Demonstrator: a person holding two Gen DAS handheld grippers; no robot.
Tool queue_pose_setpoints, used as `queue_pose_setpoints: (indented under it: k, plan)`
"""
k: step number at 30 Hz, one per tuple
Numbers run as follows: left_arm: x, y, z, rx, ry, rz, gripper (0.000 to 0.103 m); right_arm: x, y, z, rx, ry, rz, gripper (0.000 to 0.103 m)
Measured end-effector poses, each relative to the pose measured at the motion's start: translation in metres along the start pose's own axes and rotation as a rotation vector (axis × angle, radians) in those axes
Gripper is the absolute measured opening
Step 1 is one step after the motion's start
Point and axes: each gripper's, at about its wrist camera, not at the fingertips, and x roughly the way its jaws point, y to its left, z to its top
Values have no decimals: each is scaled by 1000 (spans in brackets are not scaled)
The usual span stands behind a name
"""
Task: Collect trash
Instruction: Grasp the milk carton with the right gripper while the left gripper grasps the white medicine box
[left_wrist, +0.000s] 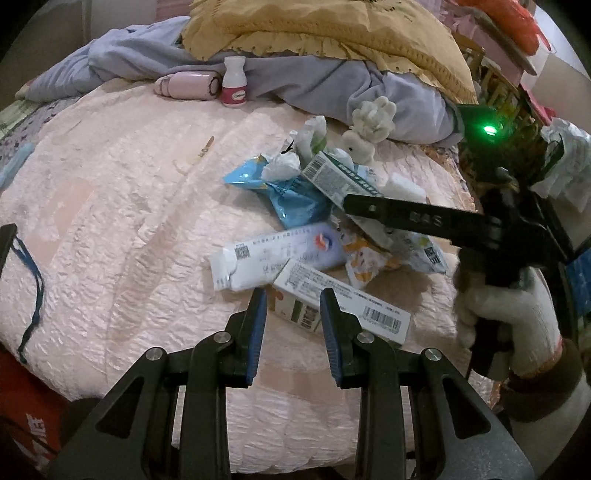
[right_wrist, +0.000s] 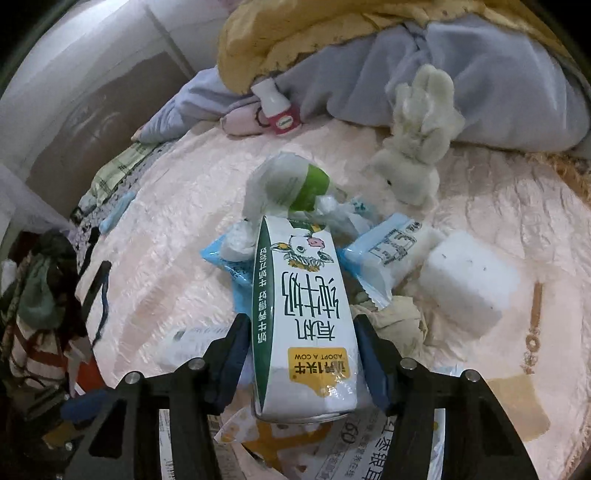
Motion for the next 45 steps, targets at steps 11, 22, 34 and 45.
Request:
queue_pose_setpoints:
  k: [11, 22, 34, 45]
  plan:
    - [1, 1, -10, -14, 10, -10, 28, -110, -14, -61, -31, -131, -118, 54]
    - [48, -45, 3, 1, 36, -88, 28, -127, -65, -134, 107, -43, -262, 54]
    - [54, -56, 13, -51, 75, -172, 44, -142, -70, -152, 117, -85, -227, 72]
    - [72, -40, 12, -233, 55, -104, 59, -121, -59, -136, 88, -70, -187, 72]
